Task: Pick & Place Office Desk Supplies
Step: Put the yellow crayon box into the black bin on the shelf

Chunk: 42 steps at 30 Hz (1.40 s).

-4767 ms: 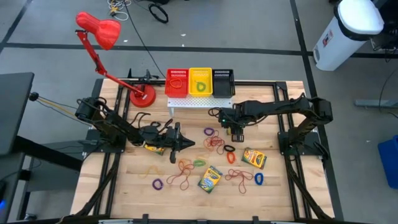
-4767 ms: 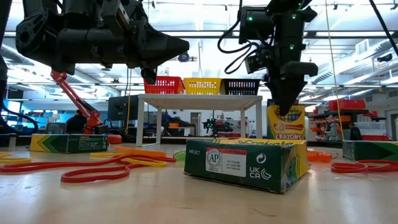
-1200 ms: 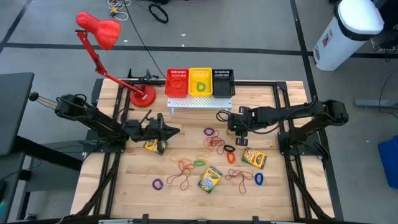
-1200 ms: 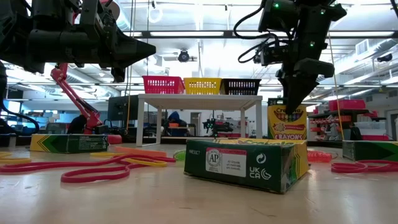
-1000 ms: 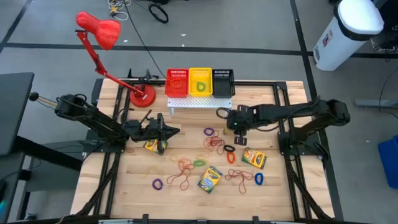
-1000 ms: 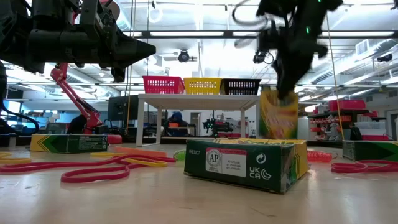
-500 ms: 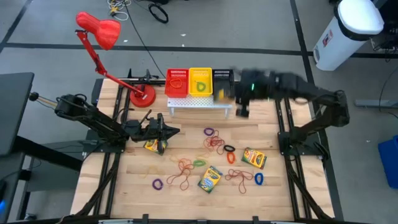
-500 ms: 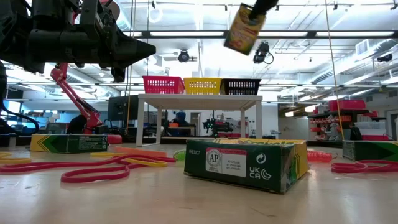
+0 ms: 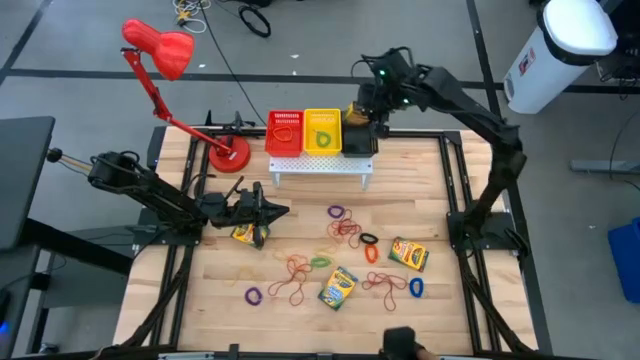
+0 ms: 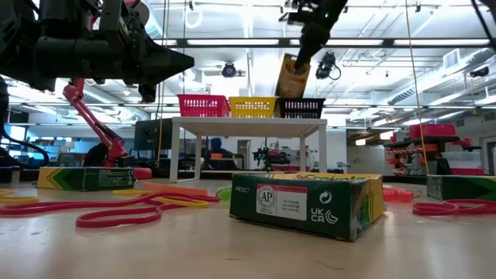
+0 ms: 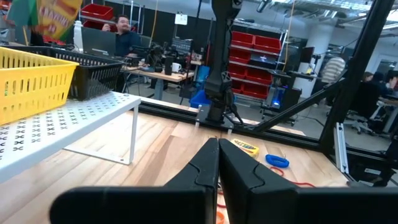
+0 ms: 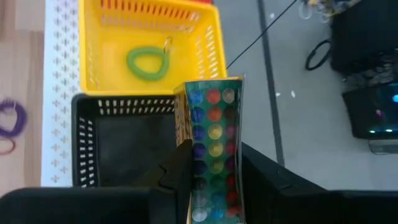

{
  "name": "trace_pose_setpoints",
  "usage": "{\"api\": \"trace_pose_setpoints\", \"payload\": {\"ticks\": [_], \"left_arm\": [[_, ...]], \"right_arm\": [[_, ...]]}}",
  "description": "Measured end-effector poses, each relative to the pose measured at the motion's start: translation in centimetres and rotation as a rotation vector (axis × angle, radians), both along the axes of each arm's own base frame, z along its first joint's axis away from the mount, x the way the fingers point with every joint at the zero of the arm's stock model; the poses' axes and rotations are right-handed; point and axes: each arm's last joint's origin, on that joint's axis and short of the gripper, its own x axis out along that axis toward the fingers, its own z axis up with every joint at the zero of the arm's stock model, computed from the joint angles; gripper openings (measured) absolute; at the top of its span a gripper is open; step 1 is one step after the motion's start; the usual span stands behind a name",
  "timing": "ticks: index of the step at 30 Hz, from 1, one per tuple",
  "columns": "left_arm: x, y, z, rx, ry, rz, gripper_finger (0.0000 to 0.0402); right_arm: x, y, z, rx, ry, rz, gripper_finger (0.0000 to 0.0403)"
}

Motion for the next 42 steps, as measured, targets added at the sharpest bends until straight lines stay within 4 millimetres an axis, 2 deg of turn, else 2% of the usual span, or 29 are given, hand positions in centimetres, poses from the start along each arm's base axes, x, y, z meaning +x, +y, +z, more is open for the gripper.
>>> {"api": "trace_pose_setpoints", "payload": {"ticks": [5, 13, 21, 42], "left_arm": [[0.0, 0.0, 0.0, 0.000, 0.000, 0.000, 0.0017], [0.0, 0.0, 0.0, 0.000, 0.000, 0.000, 0.0017], [0.0, 0.0, 0.0, 0.000, 0.000, 0.001, 0.0017], [0.0, 0.0, 0.0, 0.000, 0.000, 0.001, 0.0017]], "right_arm": [[0.7, -1.2, -1.6, 0.008, 0.072, 0.037, 0.0111], [1.0, -2.4, -3.1, -0.016, 0.159, 0.046, 0.0111], [1.2, -3.9, -4.2, -0.004, 0.175, 0.025, 0.0111], [1.9, -4.2, -5.0, 0.020, 0.162, 0.035, 0.0111]]}}
